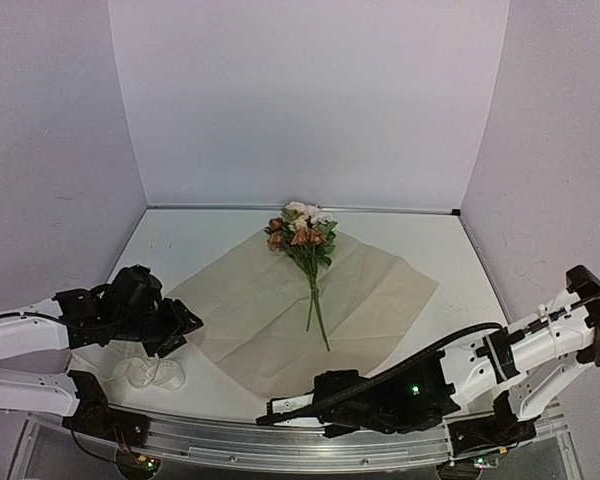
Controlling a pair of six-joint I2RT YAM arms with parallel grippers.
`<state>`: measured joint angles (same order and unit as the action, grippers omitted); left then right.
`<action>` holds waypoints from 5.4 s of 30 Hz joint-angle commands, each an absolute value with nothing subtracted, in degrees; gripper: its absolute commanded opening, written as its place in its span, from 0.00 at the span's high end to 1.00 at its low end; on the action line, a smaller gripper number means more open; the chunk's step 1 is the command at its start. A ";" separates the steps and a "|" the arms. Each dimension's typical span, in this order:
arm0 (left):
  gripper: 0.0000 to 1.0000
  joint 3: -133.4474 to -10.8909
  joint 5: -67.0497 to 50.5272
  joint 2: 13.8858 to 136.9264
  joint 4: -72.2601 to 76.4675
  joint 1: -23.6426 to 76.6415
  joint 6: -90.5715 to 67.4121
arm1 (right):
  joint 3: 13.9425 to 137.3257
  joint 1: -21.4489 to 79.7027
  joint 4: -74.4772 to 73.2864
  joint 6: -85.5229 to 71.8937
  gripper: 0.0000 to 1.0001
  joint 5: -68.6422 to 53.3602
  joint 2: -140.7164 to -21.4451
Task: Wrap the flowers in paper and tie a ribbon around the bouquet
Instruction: Fold the bottom corner of the flattened wrapping paper at the center of the board, then press the fold line on the 1/4-folded wrapping paper.
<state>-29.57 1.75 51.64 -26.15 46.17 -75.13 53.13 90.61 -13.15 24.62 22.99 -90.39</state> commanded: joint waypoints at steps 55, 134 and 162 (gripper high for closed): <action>0.85 -58.29 -35.10 107.50 -19.86 37.78 -27.00 | 92.20 67.79 -47.39 19.73 1.00 -6.39 -103.00; 0.75 -64.88 -33.02 106.56 -18.42 35.73 -24.96 | 97.01 45.88 -42.36 -14.98 0.02 6.18 -105.85; 0.77 -90.11 -33.92 123.29 -22.52 51.37 -15.77 | 49.24 31.57 -22.13 -28.74 0.17 -30.44 -85.60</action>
<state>-84.71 -34.33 119.72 -20.60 50.37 -17.67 51.00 33.17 -26.07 -25.69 -24.95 -85.32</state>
